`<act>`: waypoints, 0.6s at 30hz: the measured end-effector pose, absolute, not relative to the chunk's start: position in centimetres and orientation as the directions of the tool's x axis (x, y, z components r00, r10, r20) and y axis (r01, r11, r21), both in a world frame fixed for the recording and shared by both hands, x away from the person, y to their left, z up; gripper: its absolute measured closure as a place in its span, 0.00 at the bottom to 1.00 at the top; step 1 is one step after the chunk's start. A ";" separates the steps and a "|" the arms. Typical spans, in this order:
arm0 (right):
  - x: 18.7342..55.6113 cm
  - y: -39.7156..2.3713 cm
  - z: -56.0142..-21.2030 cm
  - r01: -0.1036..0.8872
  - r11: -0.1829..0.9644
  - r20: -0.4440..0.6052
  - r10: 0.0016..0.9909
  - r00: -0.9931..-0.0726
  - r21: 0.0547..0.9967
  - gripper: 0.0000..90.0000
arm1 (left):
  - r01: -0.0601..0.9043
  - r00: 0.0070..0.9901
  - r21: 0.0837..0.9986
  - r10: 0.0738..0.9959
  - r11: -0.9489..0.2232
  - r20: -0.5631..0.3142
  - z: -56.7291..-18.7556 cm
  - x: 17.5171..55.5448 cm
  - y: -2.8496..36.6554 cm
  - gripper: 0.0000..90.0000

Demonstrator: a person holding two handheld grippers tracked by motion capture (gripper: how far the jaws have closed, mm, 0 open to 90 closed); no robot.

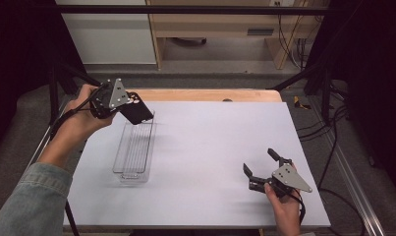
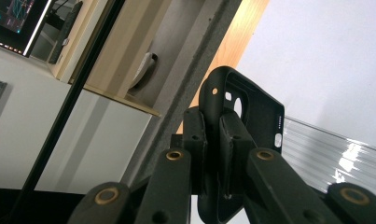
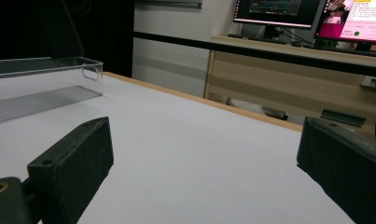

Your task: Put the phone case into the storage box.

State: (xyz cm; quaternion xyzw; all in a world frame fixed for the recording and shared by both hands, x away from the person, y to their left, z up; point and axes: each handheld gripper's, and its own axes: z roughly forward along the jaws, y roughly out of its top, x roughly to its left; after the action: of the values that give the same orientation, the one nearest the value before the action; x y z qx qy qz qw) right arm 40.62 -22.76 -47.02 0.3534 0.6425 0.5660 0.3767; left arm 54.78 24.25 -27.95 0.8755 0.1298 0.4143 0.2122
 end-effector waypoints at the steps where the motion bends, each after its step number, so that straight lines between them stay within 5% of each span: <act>1: 40.6 -22.7 -47.0 0.026 0.110 -0.085 0.880 -0.467 0.994 0.05 | 0.058 0.623 0.468 0.399 -0.882 0.673 -28.1 55.1 24.2 0.92; 18: 40.8 -22.6 -47.2 0.028 0.121 -0.093 0.873 -0.479 0.992 0.05 | 0.118 0.649 0.424 0.393 -0.898 0.651 -31.2 58.6 24.8 0.92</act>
State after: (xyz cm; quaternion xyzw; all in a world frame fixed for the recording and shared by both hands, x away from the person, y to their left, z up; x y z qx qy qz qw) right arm 40.77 -22.56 -47.18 0.3472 0.6485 0.5647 0.3741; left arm 58.57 24.83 -31.19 0.8911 0.1436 0.3934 0.1748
